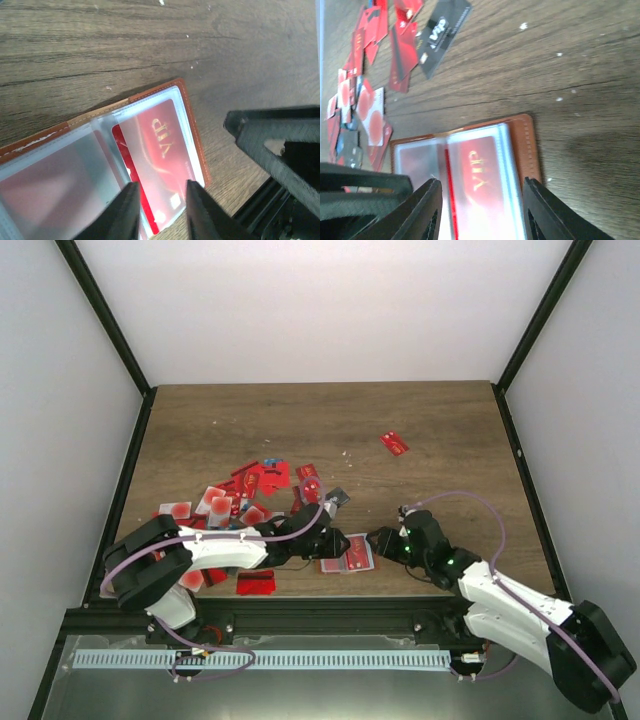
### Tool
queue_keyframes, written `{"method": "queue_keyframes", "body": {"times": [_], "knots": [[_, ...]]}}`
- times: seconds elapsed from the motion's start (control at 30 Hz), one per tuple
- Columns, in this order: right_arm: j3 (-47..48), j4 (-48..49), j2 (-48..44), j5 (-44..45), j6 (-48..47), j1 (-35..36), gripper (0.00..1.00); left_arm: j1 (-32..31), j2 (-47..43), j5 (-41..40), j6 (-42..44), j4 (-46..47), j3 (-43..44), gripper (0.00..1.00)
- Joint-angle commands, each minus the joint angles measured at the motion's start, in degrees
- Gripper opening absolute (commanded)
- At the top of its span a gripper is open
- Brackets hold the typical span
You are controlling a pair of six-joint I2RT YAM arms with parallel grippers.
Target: Put the credit cards into the card holder
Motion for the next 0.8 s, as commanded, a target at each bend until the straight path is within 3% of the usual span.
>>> {"method": "queue_keyframes", "body": {"times": [0.0,0.2,0.77], "knots": [[-0.1,1.7,-2.3,-5.2,-4.3,-0.2,0.46,-0.3,0.4,-2.0,5.6,-6.2,3.2,0.23],[0.0,3.4,0.1,-9.3,-5.8,-0.2,0.46,-0.5,3.9,-1.4,7.4,-6.9,5.4,0.06],[-0.3,5.1,7.3,-10.6,-6.2,-0.2,0.48,-0.7,9.7,0.7,9.2,-5.3,6.6,0.04]]}}
